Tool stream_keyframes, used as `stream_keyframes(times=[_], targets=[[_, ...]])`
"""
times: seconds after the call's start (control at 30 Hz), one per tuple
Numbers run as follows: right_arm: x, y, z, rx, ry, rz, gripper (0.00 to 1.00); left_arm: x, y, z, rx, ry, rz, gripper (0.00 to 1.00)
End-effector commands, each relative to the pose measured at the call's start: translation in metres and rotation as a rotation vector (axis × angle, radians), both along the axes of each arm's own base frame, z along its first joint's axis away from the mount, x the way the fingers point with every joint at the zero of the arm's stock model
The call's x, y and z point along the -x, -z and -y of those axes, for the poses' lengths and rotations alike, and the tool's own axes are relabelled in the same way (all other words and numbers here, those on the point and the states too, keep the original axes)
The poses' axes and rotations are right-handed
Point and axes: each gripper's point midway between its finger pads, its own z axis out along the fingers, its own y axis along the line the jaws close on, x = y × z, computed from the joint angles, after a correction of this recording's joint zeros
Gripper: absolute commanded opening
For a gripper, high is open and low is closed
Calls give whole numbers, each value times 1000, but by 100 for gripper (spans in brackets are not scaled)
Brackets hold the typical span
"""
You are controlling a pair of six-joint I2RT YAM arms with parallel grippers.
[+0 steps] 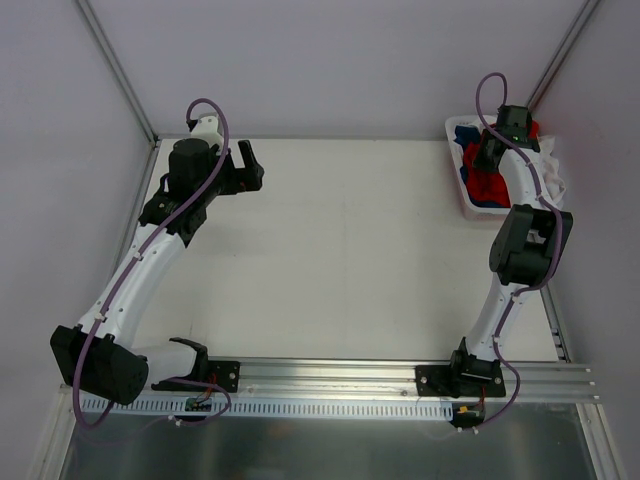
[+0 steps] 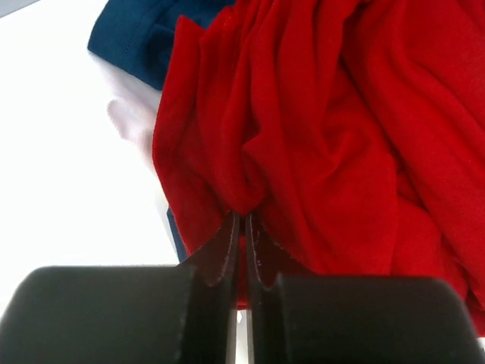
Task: Fold and stack the t-shirts
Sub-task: Grab crumpled tshirt from bin with the right arm, then move the tshirt to the center of the board
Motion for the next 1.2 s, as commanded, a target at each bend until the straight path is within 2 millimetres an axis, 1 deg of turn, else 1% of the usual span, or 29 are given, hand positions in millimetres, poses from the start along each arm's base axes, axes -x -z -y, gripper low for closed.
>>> stream_keyframes(times=[0.0, 0.1, 0.27, 0.37, 0.4, 0.47, 0.5, 0.53, 0.57, 0.6, 0.63, 0.67, 0.7, 0.73, 0.77, 0.8, 0.83, 0.87, 0.9, 0.97, 1.0, 1.07, 1.1, 1.13, 1.17], targets=[[-7, -4, 2, -12, 3, 31, 0, 3, -11, -2, -17, -3, 46, 99], [-6, -5, 0, -14, 0, 33, 0, 3, -11, -3, -17, -5, 45, 99], [-5, -14, -3, -24, -4, 56, 0, 4, -8, -3, -16, -5, 40, 99], [-2, -37, -10, -23, -20, 107, 0, 5, -7, -2, -10, -6, 35, 99], [0, -53, -17, -20, -36, 140, 0, 5, -6, -3, -10, -6, 34, 99], [2, -75, -25, -13, -57, 184, 0, 5, -6, -2, -7, -6, 33, 99], [4, -88, -33, -11, -77, 208, 0, 5, -6, -2, -5, -5, 34, 99], [10, -113, -39, -4, -92, 259, 0, 5, -6, -2, -5, -5, 34, 99], [14, -128, -45, 2, -108, 286, 0, 5, -6, -2, -4, -5, 32, 99], [18, -143, -55, 13, -134, 313, 0, 5, -5, -2, -5, -5, 31, 99], [29, -172, -61, 27, -149, 368, 0, 5, -6, -2, -3, -7, 32, 99], [36, -188, -67, 38, -165, 396, 0, 5, -5, -2, -1, -7, 30, 99], [43, -211, -79, 52, -196, 440, 0, 5, -4, -1, 0, -4, 26, 99], [58, -237, -84, 63, -215, 488, 0, 5, -3, -1, 2, -3, 24, 99], [68, -255, -89, 75, -231, 522, 0, 5, -3, -1, 4, -4, 24, 99], [78, -271, -107, 82, -271, 558, 0, 5, -1, -1, 6, -5, 17, 99], [90, -289, -113, 98, -293, 596, 0, 6, -1, 0, 8, -3, 18, 99], [112, -317, -120, 105, -314, 664, 0, 6, -1, 0, 13, -5, 17, 99], [125, -331, -136, 104, -355, 702, 0, 6, 1, 0, 11, -5, 11, 99], [151, -356, -149, 113, -402, 768, 0, 6, 2, 0, 13, -7, 11, 99], [177, -377, -161, 99, -452, 829, 0, 6, 2, 0, 12, -7, 9, 99], [205, -398, -173, 84, -509, 906, 0, 7, 2, -1, 11, -11, 12, 99], [238, -417, -185, 51, -588, 982, 0, 7, 3, -2, 10, -14, 10, 99], [252, -430, -189, 39, -610, 1039, 0, 7, 3, -2, 9, -16, 9, 99], [262, -431, -191, 26, -626, 1058, 0, 7, 4, -3, 10, -21, 8, 99]])
